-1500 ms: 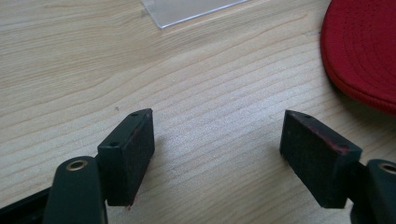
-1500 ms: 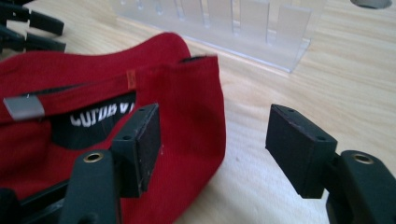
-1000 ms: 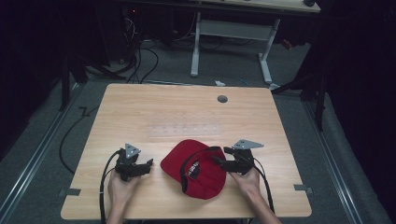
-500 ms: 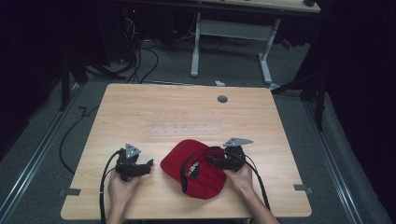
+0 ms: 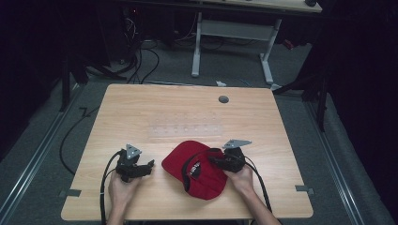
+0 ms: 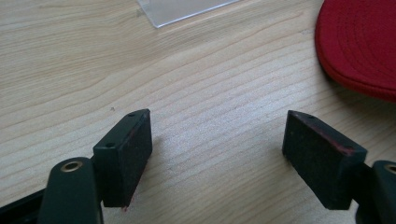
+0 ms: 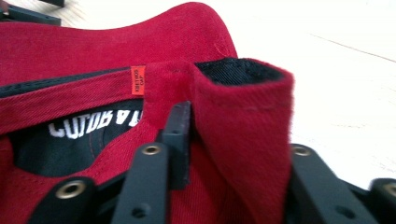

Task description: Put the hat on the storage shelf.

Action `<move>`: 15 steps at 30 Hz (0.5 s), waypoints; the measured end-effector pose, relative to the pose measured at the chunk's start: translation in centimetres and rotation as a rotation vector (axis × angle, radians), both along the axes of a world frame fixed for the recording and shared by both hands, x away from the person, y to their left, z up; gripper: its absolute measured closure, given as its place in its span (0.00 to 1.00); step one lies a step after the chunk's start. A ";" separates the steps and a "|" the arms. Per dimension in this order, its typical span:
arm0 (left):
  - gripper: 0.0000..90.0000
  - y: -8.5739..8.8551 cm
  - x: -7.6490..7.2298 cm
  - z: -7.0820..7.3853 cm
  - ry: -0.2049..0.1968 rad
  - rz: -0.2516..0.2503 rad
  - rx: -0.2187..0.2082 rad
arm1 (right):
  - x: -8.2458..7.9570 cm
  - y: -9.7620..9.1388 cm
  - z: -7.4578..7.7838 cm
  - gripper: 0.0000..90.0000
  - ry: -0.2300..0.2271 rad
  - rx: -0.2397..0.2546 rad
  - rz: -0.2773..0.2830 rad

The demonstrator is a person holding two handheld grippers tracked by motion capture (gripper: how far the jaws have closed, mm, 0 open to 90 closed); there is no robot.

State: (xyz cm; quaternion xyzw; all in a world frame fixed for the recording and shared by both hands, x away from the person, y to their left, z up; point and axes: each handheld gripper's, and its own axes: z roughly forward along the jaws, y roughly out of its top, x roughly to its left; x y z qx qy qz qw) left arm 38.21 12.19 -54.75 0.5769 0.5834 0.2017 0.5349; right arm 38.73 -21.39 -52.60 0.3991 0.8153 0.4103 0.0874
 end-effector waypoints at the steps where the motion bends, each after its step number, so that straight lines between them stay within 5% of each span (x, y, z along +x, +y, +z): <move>1: 0.27 0.0 0.0 0.0 0.000 -0.001 0.001 | 0.0 0.0 0.0 0.81 0.000 0.000 0.000; 6: 0.27 0.0 0.0 0.0 0.000 -0.002 0.000 | -0.2 -0.3 0.4 0.91 0.014 0.018 0.027; 15: 0.27 0.0 0.0 0.0 0.001 -0.003 0.000 | -0.8 -0.9 1.3 0.94 0.029 0.053 0.046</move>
